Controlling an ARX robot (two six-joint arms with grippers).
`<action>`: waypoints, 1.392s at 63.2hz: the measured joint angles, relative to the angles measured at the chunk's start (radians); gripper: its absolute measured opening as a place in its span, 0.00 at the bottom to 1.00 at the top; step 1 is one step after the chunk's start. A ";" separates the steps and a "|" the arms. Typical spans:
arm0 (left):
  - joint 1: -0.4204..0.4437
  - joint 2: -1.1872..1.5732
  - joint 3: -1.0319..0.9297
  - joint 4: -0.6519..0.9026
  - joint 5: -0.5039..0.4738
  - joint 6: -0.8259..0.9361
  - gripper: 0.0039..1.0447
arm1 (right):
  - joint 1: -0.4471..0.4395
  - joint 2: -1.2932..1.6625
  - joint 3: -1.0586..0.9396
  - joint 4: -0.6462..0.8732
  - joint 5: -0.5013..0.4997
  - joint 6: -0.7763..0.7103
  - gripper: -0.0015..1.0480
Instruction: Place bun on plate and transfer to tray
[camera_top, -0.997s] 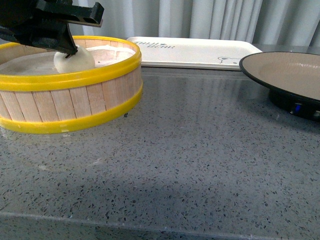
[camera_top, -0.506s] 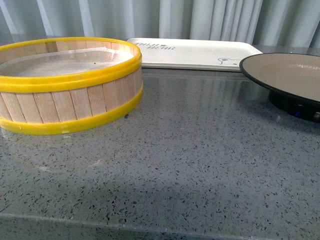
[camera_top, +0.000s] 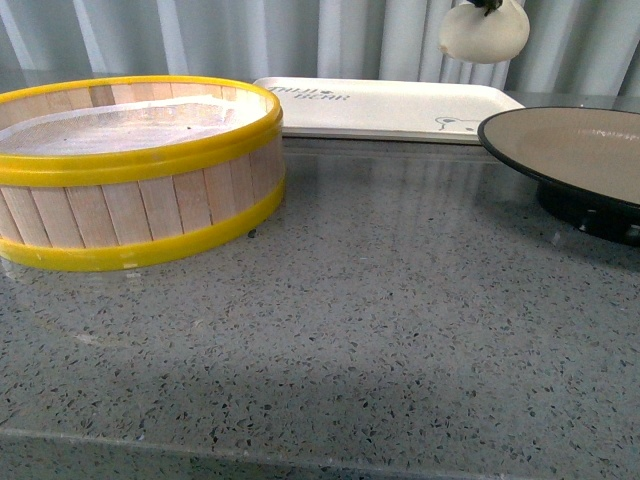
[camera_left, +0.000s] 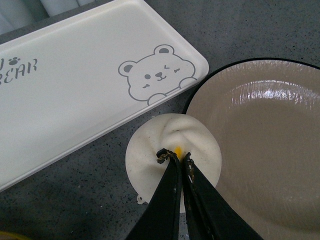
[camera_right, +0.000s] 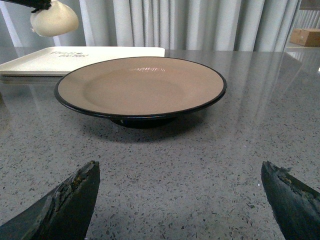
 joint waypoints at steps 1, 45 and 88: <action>-0.003 0.006 0.006 0.000 -0.002 0.000 0.03 | 0.000 0.000 0.000 0.000 0.000 0.000 0.92; -0.145 0.255 0.195 -0.003 0.034 0.012 0.03 | 0.000 0.000 0.000 0.000 0.000 0.000 0.92; -0.142 0.287 0.240 -0.070 0.067 0.024 0.14 | 0.000 0.000 0.000 0.000 0.000 0.000 0.92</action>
